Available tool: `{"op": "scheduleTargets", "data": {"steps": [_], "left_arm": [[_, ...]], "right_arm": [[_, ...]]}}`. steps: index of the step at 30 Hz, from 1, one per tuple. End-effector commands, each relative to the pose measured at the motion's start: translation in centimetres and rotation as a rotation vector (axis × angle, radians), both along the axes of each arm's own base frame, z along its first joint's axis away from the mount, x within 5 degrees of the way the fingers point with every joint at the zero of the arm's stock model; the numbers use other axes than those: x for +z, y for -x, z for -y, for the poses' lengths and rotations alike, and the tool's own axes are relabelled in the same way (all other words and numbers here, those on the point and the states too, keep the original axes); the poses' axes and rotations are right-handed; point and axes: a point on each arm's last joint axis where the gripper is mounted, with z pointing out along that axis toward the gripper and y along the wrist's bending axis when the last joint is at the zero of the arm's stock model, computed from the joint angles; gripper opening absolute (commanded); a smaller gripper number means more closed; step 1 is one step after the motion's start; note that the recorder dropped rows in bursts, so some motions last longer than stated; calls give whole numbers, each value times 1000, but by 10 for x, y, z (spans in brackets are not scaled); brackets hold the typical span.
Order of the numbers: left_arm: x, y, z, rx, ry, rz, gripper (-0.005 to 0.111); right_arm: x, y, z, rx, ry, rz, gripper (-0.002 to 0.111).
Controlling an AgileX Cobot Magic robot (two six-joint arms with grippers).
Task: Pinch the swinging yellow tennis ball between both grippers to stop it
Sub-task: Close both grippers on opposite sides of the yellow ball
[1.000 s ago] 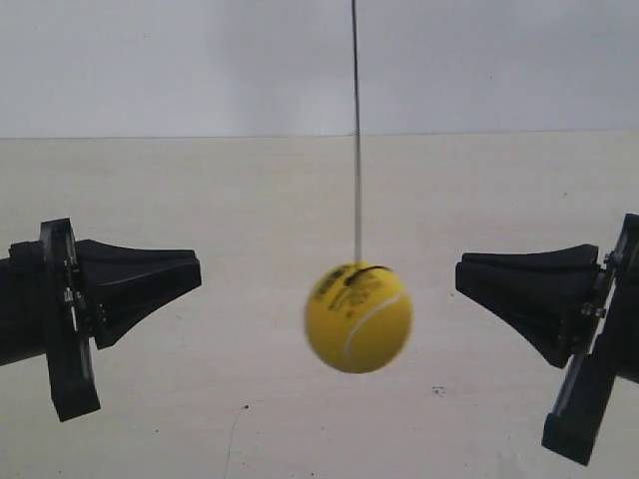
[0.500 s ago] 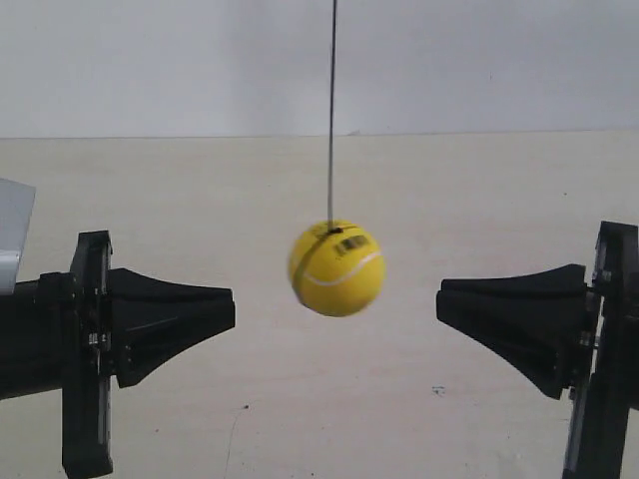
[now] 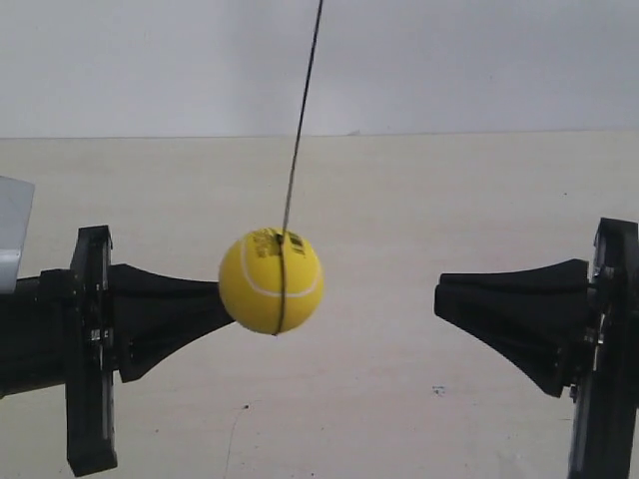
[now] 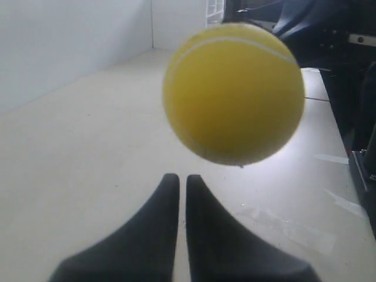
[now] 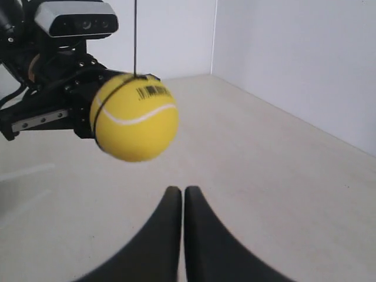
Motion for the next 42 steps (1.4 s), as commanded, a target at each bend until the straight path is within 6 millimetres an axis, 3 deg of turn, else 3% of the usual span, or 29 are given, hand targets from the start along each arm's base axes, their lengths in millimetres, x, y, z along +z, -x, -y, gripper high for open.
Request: {"op": "scheduleTargets", "data": {"steps": [1, 5, 13, 33, 42], "left_arm": [[4, -4, 1, 4, 15, 25, 5], [6, -4, 6, -15, 22, 27, 5], [14, 7, 33, -135, 42, 89, 5], [16, 3, 32, -99, 51, 117, 5], [16, 4, 33, -106, 48, 118, 5]], "right_arm": [[2, 0, -1, 12, -11, 4, 0], [2, 0, -1, 13, -12, 5, 0], [1, 1, -1, 19, -3, 6, 0], [5, 4, -3, 61, -40, 15, 0], [-5, 6, -25, 128, -13, 21, 0]]}}
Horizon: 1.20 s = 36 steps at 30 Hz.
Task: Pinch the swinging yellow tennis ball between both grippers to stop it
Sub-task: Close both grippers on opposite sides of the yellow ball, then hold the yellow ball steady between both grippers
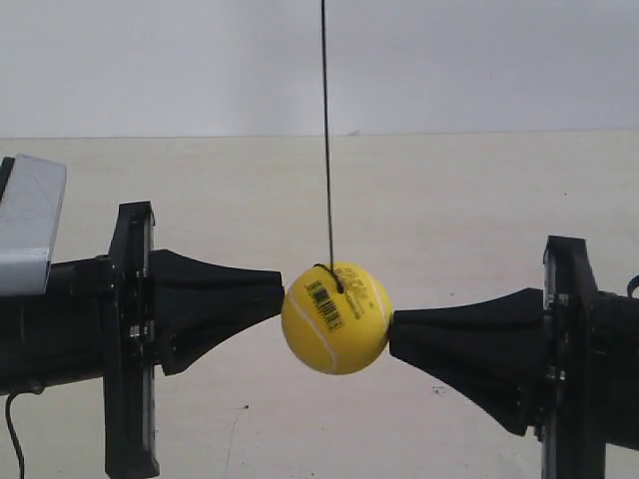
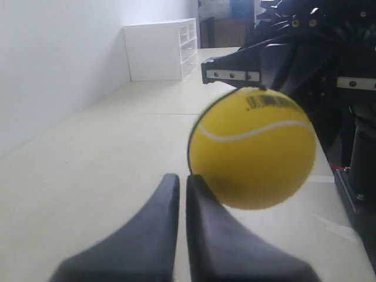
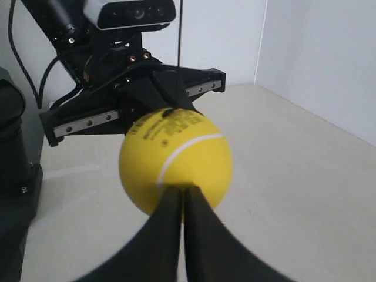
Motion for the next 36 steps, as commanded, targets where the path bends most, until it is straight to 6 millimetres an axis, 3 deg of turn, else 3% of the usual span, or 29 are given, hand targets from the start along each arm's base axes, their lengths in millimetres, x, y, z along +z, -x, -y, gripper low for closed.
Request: {"op": "scheduleTargets", "data": {"steps": [1, 36], "left_arm": [[1, 1, 2, -23, 4, 6, 5], [-4, 10, 3, -99, -36, -7, 5]], "right_arm": [[-1, -3, -4, -12, -5, 13, 0], [-1, -3, -4, -15, -4, 7, 0]]}}
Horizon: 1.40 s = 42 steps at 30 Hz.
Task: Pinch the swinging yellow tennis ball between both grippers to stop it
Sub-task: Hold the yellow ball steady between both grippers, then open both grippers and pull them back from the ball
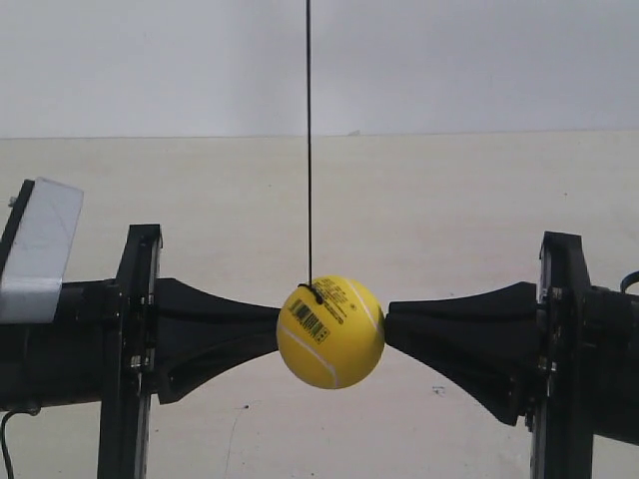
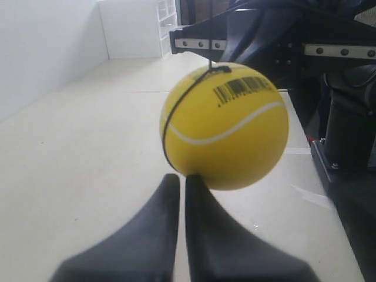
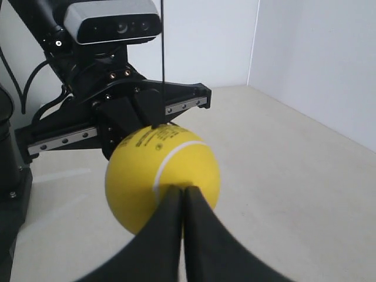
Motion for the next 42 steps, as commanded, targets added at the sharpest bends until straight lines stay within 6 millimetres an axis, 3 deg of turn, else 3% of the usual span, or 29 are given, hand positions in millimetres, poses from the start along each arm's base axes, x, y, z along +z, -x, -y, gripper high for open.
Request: {"op": "scheduleTargets", "data": {"steps": [1, 9, 18, 35, 42], "left_arm": [[3, 4, 2, -35, 31, 7, 5], [5, 3, 2, -23, 39, 8, 5], [24, 10, -2, -18, 84, 55, 5], [21, 13, -3, -16, 81, 36, 5], [20, 5, -5, 79, 77, 13, 5]], "right_arm": [[0, 0, -1, 8, 7, 1, 0], [0, 0, -1, 10, 9, 1, 0], [0, 0, -1, 10, 7, -3, 0], [0, 0, -1, 11, 6, -3, 0], [-2, -6, 1, -57, 21, -21, 0]]}}
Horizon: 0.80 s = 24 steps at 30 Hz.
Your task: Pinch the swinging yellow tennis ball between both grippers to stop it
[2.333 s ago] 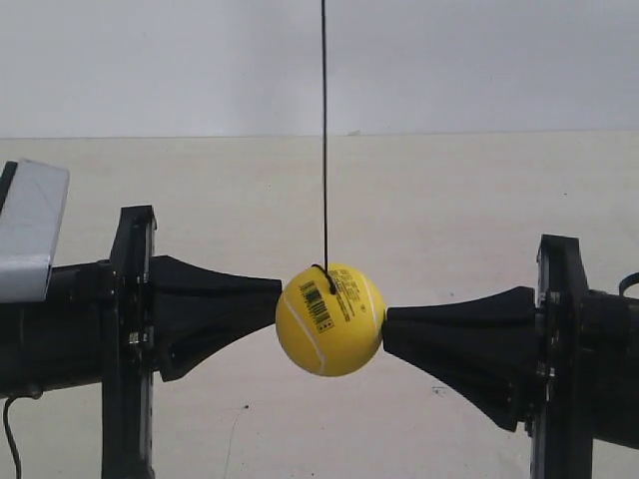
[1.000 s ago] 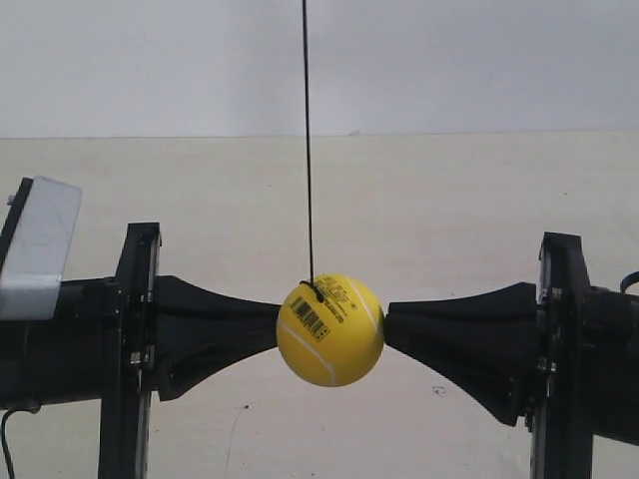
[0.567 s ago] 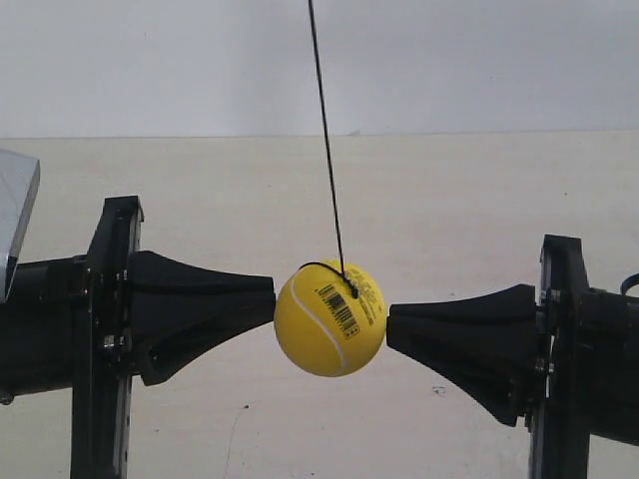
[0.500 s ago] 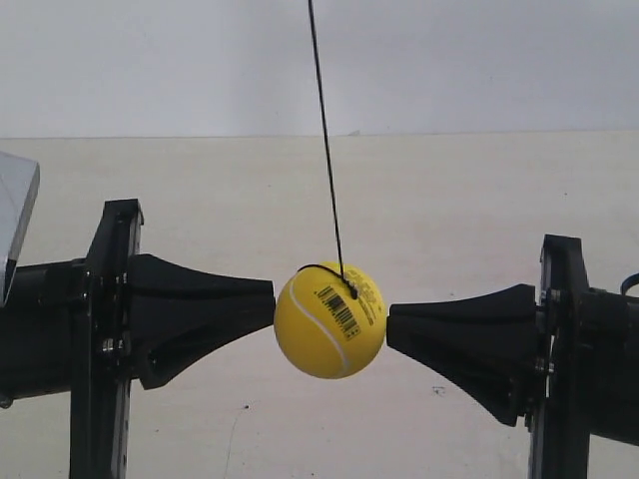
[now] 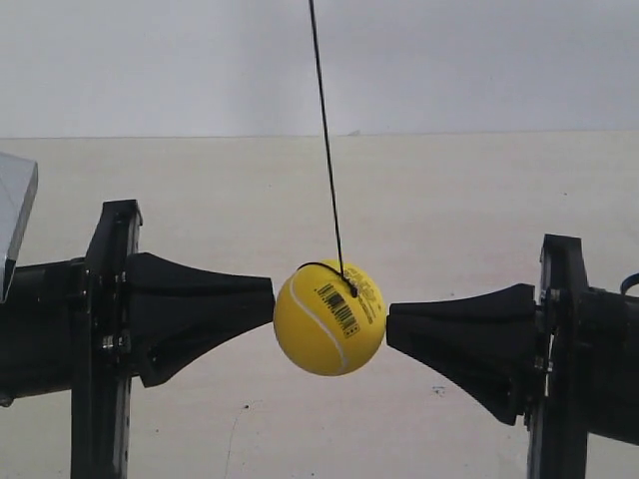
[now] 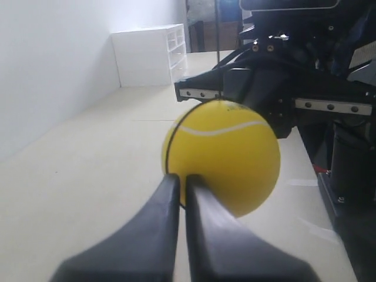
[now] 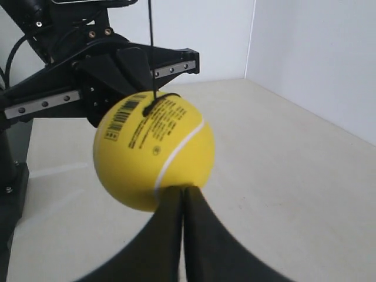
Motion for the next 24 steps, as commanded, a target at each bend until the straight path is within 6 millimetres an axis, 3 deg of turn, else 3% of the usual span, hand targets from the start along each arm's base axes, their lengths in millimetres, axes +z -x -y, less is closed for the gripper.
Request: {"op": "scheduleTargets", "data": {"steps": [1, 6, 12, 24], "left_arm": [[-1, -6, -1, 84, -8, -31, 5], [-6, -17, -6, 221, -43, -88, 5], [-10, -24, -11, 316, -72, -135, 5], [-14, -10, -11, 245, -25, -131, 5]], "right_arm": [[-1, -7, 2, -83, 11, -26, 0], [-6, -21, 11, -272, 26, -114, 0], [-7, -23, 13, -300, 38, -124, 0], [-4, -1, 0, -1, 61, -3, 0]]}}
